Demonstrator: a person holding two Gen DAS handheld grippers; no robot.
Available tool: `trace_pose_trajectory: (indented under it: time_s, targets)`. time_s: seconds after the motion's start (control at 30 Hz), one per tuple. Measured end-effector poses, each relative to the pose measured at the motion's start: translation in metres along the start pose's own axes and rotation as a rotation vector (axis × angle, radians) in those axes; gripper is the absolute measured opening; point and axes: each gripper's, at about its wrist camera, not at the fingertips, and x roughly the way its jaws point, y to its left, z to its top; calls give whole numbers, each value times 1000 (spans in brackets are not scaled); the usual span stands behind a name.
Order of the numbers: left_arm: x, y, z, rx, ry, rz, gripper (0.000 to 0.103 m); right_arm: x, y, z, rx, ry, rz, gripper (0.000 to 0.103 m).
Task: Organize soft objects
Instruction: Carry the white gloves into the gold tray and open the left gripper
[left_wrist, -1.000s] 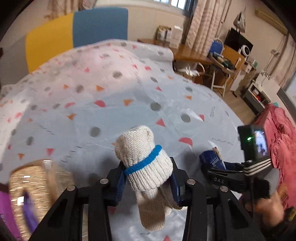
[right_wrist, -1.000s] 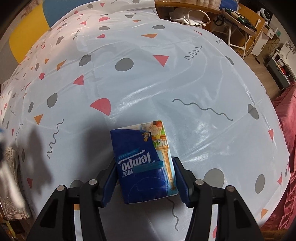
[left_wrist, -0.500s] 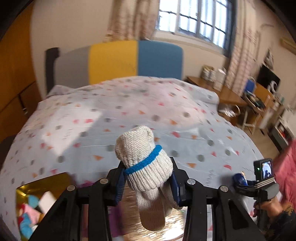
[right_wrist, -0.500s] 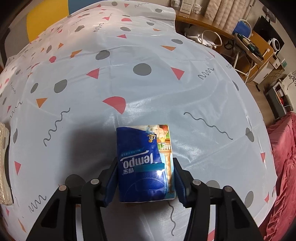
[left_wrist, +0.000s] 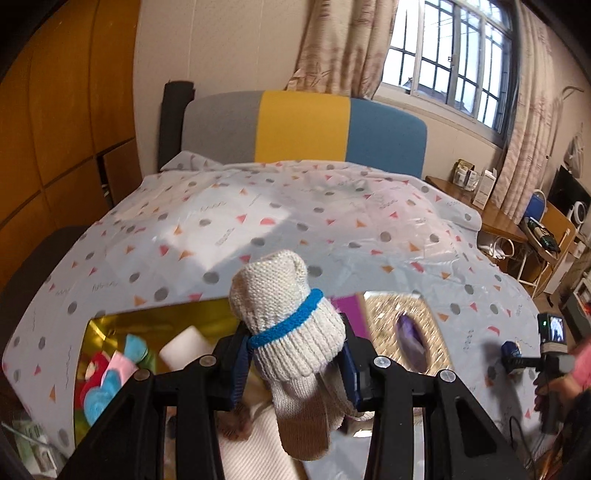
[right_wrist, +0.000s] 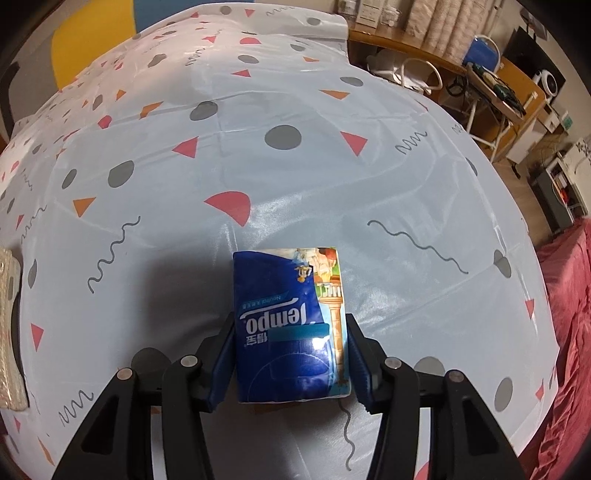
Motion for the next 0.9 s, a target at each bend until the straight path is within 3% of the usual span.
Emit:
trace_pose_trajectory:
  time_s: [0.2,0.43,0.67,0.9]
  targets:
    - [-1,22,-22,-34,30,14,42,-4,13,2,33,37,-33,53]
    - [-2,45,-37,-65,42,33,42,-9,51,0,8,79,51,53]
    - [3,73,-61,-123,85,20,42,-16,109,-15,-105,27,43,53]
    - [-17,138,-86,-229,82,61,42,-19,115,-24,-126,-22,24,53]
